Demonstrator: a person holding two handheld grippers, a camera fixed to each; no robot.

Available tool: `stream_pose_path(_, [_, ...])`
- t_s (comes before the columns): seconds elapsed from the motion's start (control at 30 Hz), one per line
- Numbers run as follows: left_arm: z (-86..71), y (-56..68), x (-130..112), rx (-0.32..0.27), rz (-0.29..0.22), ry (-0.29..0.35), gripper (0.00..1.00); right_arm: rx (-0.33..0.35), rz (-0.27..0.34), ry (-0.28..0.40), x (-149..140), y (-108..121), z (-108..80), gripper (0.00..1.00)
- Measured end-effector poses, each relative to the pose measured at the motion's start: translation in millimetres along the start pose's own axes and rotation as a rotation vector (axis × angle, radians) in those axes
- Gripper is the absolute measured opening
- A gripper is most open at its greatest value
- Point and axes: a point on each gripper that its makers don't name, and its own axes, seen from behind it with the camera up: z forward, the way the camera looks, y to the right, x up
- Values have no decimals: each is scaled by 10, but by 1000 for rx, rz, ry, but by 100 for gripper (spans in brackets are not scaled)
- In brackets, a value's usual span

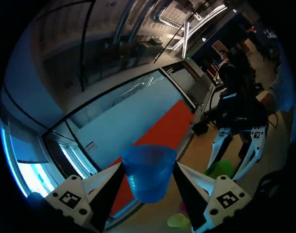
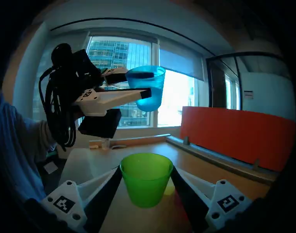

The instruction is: Pour water

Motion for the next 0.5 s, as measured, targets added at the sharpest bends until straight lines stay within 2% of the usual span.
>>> stream_pose_path(0.5, [47, 8, 115, 19, 146, 5, 84, 15, -3, -4, -4, -15, 28, 92])
